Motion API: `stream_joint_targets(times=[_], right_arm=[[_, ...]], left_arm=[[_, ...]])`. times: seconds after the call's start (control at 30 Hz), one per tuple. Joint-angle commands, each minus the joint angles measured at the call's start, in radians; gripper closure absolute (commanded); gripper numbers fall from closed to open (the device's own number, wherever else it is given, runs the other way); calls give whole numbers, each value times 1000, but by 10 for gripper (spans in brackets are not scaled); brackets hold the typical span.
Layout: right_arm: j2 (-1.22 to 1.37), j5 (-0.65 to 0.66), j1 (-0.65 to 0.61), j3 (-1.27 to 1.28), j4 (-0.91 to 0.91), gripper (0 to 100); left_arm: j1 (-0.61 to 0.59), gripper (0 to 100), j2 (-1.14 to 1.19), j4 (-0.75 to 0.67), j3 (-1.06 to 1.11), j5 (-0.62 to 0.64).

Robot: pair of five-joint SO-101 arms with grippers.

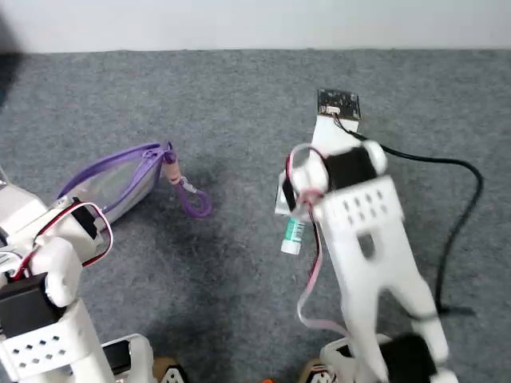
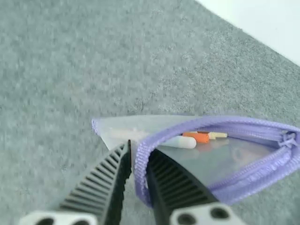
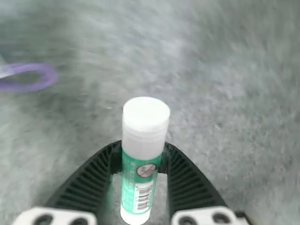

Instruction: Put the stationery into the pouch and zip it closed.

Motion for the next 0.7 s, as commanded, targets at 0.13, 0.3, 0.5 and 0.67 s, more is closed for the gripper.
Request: stream_joint_targets(times=[0.13, 0.3, 0.5, 0.67], right_arm=[[-257, 68, -130, -29, -219, 991], [-262, 68, -225, -31, -430, 991], [-251, 92, -340, 23, -739, 991], [-243, 173, -386, 94, -1003, 991]], left_arm=[[8, 987, 160, 137, -220, 32], [8, 987, 175, 141, -246, 32], [8, 987, 175, 141, -245, 32], [8, 987, 175, 141, -245, 32]])
